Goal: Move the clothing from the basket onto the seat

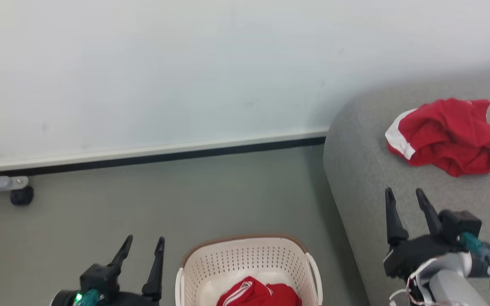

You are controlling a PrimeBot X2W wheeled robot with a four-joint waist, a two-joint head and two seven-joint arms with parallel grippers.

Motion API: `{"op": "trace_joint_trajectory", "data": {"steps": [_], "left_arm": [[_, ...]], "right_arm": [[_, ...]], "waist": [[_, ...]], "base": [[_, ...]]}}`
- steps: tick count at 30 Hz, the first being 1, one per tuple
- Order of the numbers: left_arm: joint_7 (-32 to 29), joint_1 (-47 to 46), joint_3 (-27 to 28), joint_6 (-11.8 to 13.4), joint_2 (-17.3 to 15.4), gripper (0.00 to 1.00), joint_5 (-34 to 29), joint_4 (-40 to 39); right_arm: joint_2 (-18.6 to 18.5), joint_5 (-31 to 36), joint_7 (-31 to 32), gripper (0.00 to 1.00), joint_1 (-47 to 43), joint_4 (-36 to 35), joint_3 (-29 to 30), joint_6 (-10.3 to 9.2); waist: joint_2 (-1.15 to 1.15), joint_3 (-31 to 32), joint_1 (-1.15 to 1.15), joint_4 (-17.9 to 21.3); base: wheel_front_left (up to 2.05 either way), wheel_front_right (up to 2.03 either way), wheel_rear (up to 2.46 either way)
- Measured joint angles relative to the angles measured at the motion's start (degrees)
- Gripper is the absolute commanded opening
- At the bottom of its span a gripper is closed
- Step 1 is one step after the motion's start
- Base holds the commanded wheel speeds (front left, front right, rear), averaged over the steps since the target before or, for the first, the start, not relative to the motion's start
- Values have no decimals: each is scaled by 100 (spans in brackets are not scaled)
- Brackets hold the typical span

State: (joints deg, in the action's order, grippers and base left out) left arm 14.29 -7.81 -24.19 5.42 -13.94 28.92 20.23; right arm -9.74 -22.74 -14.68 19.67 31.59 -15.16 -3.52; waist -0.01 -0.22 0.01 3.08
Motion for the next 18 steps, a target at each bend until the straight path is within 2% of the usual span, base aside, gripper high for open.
{"op": "trace_joint_trajectory", "data": {"steps": [8,18], "left_arm": [[1,617,417,70,-132,100,18,-414],[1,1050,832,120,-176,100,-35,-849]], "right_arm": [[-3,69,0,100,-864,-899,1,-54],[-35,165,0,100,-1697,-1681,37,-152]], "waist": [[0,376,0,-106],[1,481,-1,-158]], "base": [[0,0,0],[0,0,0]]}}
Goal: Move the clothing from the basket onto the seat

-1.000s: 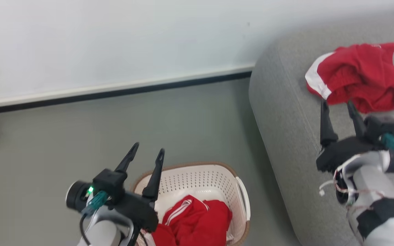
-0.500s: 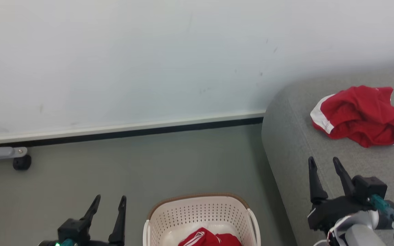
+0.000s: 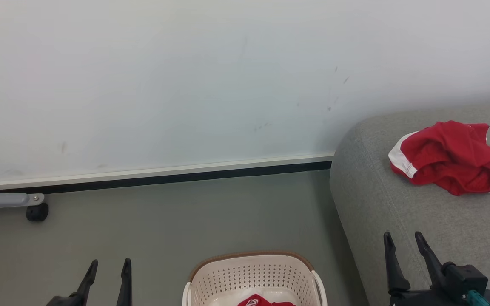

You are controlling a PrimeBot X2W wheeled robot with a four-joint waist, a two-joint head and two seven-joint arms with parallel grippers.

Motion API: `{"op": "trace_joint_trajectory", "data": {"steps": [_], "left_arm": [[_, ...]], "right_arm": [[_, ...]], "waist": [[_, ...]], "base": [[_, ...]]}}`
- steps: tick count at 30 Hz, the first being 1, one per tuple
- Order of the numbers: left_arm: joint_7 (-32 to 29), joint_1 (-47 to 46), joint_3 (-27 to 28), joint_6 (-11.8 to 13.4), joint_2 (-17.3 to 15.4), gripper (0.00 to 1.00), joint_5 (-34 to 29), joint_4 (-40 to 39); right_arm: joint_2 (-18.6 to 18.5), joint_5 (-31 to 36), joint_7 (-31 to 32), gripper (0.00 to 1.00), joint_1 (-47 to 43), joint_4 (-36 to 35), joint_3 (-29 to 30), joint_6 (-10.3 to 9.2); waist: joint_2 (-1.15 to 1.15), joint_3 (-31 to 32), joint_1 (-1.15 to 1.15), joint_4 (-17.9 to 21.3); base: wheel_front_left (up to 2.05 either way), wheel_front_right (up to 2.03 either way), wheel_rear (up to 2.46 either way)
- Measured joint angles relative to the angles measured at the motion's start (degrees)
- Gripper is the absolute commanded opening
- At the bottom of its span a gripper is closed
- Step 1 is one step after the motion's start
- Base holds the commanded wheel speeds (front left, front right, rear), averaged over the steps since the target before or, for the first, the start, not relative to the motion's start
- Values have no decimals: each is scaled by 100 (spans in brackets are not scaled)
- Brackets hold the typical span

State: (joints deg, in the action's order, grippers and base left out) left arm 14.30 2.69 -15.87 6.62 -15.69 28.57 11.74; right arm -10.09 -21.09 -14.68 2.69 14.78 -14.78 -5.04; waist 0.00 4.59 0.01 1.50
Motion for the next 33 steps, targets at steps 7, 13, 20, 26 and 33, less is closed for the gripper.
{"op": "trace_joint_trajectory", "data": {"steps": [7,13,20,26,33], "left_arm": [[0,226,181,18,9,100,-79,-169],[0,324,327,44,42,100,-102,-223],[0,384,437,44,77,100,-151,-280],[0,428,512,44,137,100,-194,-322],[0,472,531,45,182,100,-341,-350]], "right_arm": [[1,87,-1,100,-254,-370,1,-40],[1,192,-1,100,-425,-580,2,-52],[5,194,-1,100,-515,-712,40,-79],[11,197,-1,100,-581,-771,51,-101],[5,244,-1,100,-581,-846,81,-107]], "waist": [[0,-8,0,-5],[0,-29,0,-8],[0,-45,-1,-17],[0,-57,-1,-17],[0,-70,-1,-5]], "base": [[0,0,0],[0,0,0],[0,0,0],[0,0,0],[0,0,0]]}}
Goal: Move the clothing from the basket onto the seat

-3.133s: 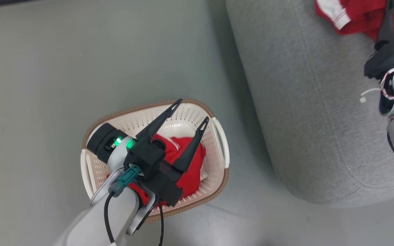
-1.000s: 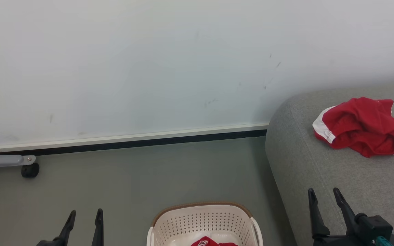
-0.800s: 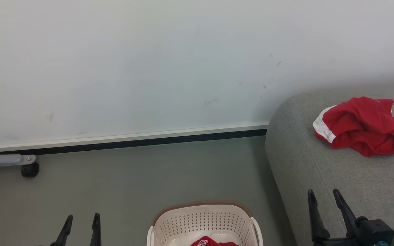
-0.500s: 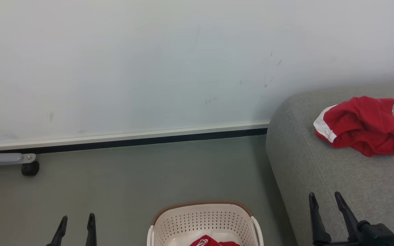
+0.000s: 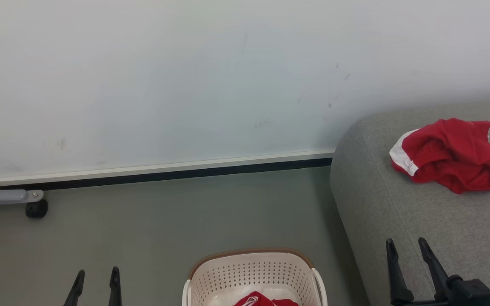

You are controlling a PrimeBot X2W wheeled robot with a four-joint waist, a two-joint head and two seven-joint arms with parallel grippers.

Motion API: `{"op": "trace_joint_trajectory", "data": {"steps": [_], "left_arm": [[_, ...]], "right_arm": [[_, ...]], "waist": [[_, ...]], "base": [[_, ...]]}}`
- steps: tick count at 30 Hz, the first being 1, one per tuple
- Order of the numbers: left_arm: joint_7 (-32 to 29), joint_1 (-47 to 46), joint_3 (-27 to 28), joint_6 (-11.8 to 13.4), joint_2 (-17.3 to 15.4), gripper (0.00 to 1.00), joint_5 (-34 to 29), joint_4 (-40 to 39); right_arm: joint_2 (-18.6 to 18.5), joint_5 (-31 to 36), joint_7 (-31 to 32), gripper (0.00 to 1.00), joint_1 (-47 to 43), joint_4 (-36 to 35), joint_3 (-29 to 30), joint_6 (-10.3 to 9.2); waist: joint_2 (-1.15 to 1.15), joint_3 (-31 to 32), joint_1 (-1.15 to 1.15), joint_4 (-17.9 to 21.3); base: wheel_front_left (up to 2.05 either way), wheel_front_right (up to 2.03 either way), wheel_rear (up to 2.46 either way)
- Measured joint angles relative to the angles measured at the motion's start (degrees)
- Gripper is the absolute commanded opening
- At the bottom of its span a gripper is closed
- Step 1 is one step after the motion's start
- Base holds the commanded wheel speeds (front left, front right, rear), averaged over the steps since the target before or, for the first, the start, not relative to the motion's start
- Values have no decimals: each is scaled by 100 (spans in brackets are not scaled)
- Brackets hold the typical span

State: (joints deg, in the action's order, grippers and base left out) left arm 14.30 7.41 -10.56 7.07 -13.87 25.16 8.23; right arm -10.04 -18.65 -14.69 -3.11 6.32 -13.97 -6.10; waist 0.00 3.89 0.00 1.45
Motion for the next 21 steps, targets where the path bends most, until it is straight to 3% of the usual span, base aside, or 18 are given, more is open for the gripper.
{"op": "trace_joint_trajectory", "data": {"steps": [21], "left_arm": [[0,19,-121,-53,130,100,-125,-96]], "right_arm": [[-15,2,5,100,-9,-163,82,-22]], "waist": [[0,-178,0,33]], "base": [[0,0,0]]}}
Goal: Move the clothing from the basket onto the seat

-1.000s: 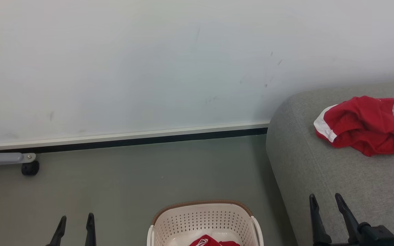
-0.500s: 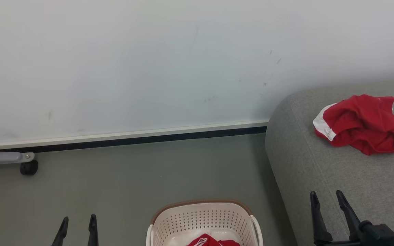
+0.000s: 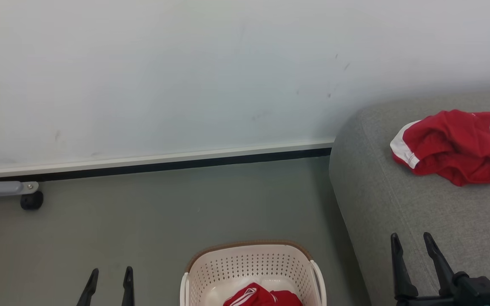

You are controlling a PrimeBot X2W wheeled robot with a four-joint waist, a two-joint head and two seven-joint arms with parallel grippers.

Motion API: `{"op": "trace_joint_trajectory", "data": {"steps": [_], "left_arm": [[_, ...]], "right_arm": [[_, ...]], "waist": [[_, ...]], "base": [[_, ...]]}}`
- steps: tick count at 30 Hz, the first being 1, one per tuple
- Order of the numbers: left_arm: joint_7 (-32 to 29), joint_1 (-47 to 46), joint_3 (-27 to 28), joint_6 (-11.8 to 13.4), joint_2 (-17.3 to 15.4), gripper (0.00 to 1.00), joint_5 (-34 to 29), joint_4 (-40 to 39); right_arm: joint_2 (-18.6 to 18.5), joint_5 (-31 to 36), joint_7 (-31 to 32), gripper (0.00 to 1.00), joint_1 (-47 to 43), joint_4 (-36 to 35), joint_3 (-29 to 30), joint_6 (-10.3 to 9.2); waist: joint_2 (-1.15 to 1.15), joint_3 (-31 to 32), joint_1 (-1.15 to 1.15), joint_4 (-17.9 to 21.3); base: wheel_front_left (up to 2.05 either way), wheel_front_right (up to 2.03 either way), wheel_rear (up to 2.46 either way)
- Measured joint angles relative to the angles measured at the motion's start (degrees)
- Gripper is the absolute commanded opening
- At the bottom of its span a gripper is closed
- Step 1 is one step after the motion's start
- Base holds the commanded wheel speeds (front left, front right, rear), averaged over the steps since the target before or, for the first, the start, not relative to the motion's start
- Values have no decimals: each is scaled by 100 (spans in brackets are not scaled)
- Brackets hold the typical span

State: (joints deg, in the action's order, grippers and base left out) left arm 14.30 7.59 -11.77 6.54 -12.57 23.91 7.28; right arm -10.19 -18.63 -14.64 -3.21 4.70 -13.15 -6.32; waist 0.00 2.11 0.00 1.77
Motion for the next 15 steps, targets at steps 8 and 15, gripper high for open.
{"op": "trace_joint_trajectory", "data": {"steps": [8,15], "left_arm": [[0,-86,-294,-130,45,100,-92,13],[-25,-595,-558,-263,198,100,-236,165]], "right_arm": [[-66,57,1,100,40,-236,116,-25],[-55,141,0,100,346,-412,170,-31]], "waist": [[0,-312,0,49],[0,-758,0,126]], "base": [[0,0,0],[0,0,0]]}}
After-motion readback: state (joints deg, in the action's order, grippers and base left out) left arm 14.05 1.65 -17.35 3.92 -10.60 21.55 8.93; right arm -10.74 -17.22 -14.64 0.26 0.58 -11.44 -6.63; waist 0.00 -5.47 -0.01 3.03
